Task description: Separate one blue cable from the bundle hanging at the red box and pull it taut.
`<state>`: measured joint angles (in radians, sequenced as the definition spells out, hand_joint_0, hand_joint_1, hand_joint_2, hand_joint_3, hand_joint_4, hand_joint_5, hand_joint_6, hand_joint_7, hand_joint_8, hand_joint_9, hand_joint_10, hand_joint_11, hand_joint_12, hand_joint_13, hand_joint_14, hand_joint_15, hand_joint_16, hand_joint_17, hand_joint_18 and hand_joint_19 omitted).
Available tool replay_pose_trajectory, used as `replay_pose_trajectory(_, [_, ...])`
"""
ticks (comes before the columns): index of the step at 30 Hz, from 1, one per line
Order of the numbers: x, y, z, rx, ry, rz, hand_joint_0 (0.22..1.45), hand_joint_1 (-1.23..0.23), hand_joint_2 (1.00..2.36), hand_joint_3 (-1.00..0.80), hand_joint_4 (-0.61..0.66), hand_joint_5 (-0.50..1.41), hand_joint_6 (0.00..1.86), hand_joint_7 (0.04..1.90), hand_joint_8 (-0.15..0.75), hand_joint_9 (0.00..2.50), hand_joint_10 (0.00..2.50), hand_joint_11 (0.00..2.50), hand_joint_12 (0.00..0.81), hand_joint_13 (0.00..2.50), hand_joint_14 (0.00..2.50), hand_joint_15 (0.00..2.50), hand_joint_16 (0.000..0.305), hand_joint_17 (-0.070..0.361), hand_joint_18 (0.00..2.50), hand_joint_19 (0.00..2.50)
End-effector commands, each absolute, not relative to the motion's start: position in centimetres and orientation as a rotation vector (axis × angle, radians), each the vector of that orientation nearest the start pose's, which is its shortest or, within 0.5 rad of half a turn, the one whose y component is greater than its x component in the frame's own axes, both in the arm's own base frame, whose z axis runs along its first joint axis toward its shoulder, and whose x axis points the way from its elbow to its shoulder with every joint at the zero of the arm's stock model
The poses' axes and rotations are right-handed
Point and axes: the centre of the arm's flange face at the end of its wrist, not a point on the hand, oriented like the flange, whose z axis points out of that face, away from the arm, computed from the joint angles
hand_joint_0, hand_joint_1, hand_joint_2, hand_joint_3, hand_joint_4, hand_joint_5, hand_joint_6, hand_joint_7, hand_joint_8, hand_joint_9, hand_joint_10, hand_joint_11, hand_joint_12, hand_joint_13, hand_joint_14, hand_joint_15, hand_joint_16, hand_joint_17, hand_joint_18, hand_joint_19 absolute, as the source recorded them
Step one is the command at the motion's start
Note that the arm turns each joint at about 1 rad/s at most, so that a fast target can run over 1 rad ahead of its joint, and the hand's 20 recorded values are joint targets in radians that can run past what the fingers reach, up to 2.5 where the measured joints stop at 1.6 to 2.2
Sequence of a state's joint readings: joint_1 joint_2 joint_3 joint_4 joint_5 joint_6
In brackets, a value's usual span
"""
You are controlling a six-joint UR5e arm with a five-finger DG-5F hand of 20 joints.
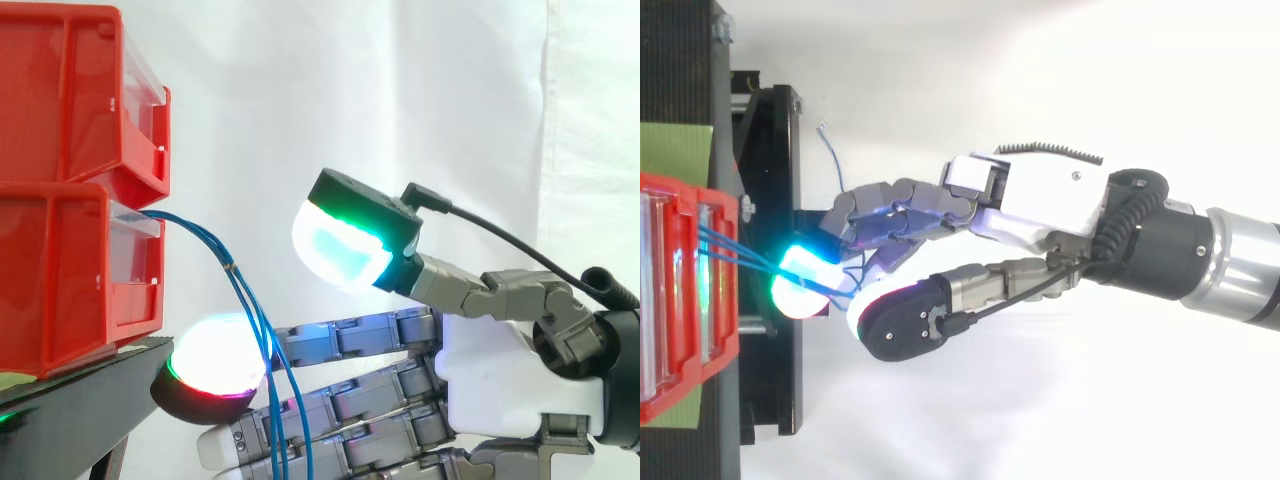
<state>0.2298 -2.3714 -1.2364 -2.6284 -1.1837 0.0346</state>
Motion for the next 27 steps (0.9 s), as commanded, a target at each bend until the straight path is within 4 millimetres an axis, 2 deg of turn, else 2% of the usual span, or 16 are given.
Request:
replay_pose_trajectory(1, [77.22,0.96,18.76,1.29,1.022,1.187,0.55,-0.55,1.0,-0.5,0.28,-0.19,0.5,0.85,0.28,0.6,0.01,0.32,0.342,0.47,0.01,0.22,0.049,0.11,0.56,0.52])
replay_pose_trajectory(15, [77.46,1.27,18.9,1.276,1.005,1.207,0.58,-0.58,1.0,-0.48,0.29,-0.17,0.5,0.89,0.277,0.63,0.01,0.32,0.334,0.5,0.01,0.23,0.048,0.108,0.58,0.53])
replay_pose_trajectory(21, [77.54,1.3,19.09,1.265,0.997,1.213,0.6,-0.5,1.01,-0.43,0.29,-0.15,0.5,0.98,0.284,0.67,0.01,0.34,0.328,0.53,0.01,0.25,0.047,0.106,0.6,0.54])
replay_pose_trajectory(27, [77.6,1.31,19.04,1.259,0.997,1.212,0.62,-0.47,1.01,-0.41,0.24,-0.12,0.5,1.14,0.286,0.7,0.01,0.35,0.329,0.56,0.01,0.26,0.047,0.106,0.61,0.53])
